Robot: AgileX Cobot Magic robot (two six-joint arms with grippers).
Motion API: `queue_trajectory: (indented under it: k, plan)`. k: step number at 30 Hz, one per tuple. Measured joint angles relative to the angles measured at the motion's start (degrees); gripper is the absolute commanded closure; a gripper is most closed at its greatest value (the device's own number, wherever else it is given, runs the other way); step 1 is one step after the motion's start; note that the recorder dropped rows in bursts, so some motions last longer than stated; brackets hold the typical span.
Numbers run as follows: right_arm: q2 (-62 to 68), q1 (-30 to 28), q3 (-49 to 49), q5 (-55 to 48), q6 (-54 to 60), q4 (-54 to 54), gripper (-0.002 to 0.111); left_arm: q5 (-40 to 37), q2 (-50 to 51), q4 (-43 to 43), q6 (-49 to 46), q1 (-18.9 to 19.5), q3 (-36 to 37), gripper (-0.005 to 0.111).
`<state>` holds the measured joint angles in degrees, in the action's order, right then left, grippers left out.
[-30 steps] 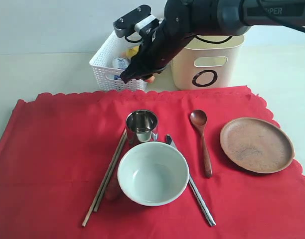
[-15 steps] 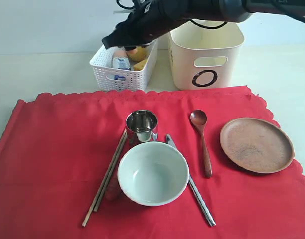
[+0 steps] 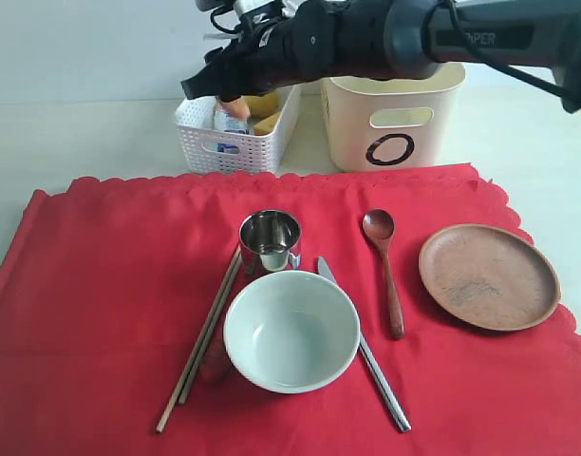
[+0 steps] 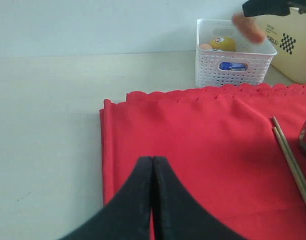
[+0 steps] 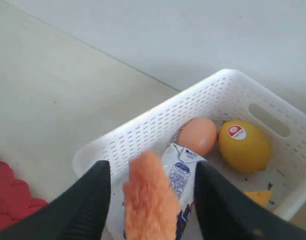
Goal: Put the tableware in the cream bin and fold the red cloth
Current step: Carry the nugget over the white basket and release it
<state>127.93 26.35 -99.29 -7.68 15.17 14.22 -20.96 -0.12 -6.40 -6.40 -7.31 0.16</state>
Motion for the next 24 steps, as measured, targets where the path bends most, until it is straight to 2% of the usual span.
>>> queue_trajectory:
  k: [6, 16, 24]
  plan:
    - [2.17, 0.00, 0.00, 0.66, 0.00, -0.21, 0.038, 0.00, 0.00, 0.00, 0.00, 0.00, 0.00, 0.107]
    - [2.48, 0.00, 0.00, -0.16, -0.12, -0.21, 0.038, 0.00, 0.00, 0.00, 0.00, 0.00, 0.00, 0.107]
    - [1.92, 0.00, 0.00, -5.92, -0.10, -2.13, 0.038, 0.00, 0.00, 0.00, 0.00, 0.00, 0.00, 0.107]
